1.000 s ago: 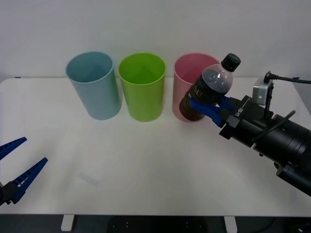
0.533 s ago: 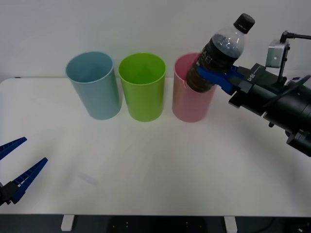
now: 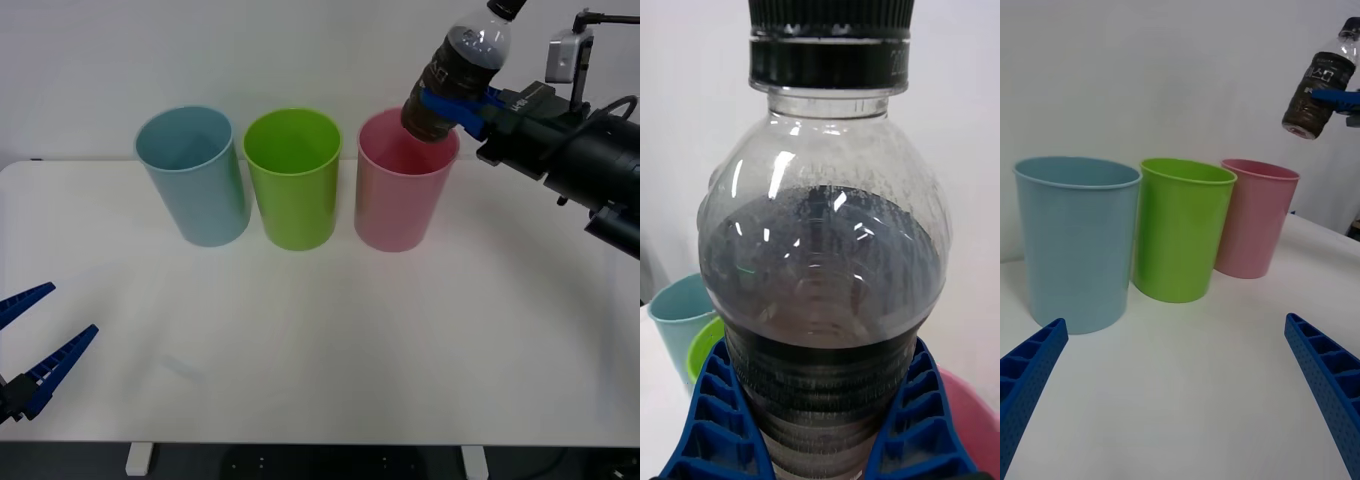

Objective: Grasp the object on the table and drop it into the matching bin: aluminum can to the light blue bin, PET bottle to the pink bin.

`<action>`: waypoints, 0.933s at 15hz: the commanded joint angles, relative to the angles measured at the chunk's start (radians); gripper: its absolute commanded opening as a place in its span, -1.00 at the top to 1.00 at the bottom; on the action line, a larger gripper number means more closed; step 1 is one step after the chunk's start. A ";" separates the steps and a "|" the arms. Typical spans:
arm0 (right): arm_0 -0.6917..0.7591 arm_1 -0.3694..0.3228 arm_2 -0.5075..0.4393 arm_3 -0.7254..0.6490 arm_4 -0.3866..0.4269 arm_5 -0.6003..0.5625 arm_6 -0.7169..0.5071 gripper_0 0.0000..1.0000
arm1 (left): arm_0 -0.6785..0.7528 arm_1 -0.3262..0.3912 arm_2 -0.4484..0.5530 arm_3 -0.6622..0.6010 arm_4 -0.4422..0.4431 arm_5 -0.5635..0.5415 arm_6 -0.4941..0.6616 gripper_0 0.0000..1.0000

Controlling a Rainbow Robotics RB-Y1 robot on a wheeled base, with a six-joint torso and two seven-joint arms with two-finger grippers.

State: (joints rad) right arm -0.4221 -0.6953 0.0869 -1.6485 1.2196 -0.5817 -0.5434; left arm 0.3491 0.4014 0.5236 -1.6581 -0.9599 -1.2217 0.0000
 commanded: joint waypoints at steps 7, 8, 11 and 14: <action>-0.158 0.106 0.017 0.248 0.132 0.000 0.030 1.00 | 0.000 0.000 0.000 0.000 0.000 0.000 0.000 -1.00; -0.158 0.111 0.017 0.246 0.133 0.000 0.030 1.00 | 0.000 0.000 0.000 0.000 0.000 0.000 0.000 -1.00; -0.158 0.112 0.017 0.248 0.133 0.000 0.036 0.99 | 0.000 0.000 0.000 0.000 0.000 0.000 0.000 -1.00; -0.158 0.111 0.016 0.248 0.133 0.000 0.042 -1.00 | 0.000 0.000 0.000 0.000 0.000 0.000 0.000 -1.00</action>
State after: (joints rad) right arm -0.5798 -0.5832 0.1030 -1.4015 1.3529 -0.5814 -0.5021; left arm 0.3491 0.4014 0.5236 -1.6581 -0.9599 -1.2217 0.0000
